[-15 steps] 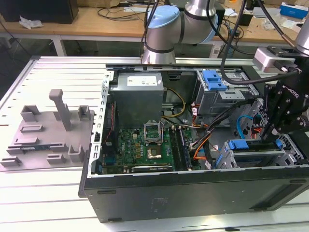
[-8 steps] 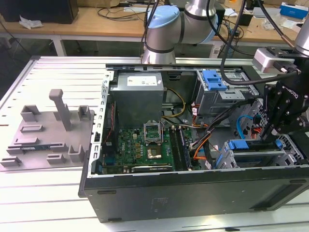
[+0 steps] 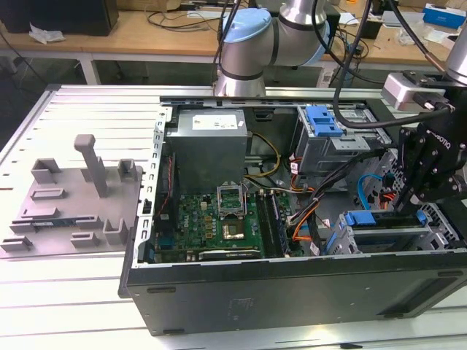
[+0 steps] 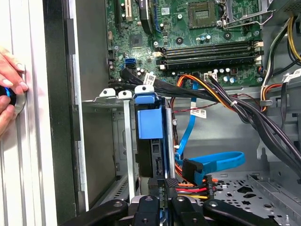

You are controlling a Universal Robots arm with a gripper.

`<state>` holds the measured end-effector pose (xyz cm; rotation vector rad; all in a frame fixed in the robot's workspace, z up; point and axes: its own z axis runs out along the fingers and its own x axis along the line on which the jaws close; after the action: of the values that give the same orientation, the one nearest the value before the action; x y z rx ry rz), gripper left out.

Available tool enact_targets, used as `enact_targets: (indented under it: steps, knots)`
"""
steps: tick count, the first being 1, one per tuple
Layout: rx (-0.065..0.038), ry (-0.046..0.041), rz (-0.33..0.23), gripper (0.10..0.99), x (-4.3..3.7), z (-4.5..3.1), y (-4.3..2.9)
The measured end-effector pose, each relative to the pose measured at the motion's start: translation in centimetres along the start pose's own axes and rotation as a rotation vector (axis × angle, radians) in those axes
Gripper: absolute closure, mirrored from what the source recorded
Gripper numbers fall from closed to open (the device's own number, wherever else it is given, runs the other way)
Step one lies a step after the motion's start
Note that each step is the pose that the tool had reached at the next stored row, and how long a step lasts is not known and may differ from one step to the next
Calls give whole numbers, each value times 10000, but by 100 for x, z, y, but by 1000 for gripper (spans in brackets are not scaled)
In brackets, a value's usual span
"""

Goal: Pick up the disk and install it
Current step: 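Insert the first disk wire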

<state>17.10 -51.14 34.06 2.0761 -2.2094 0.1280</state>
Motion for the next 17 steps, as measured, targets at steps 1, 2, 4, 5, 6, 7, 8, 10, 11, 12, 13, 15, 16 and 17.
enact_targets:
  steps: [1,2,4,5,6,7,8,10,11,12,13,15,16,17]
  knots:
    - [-1,-4,0,922,1,-3,0]
    - [-1,-4,0,922,2,-10,0]
    - [-1,1,0,922,7,-50,1]
    - [0,-3,0,922,8,-57,1]
    - [0,-4,0,922,8,-57,1]
    - [0,1,0,922,9,-60,1]
    - [0,0,0,922,9,-61,1]
    - [1,0,0,922,9,-63,1]
    - [0,0,0,922,9,-64,1]
    - [0,0,0,922,9,-64,1]
    - [0,0,0,922,9,-66,1]
    - [0,1,0,922,9,-66,1]
    - [0,1,0,922,9,-66,1]
    - [0,1,0,922,6,-67,1]
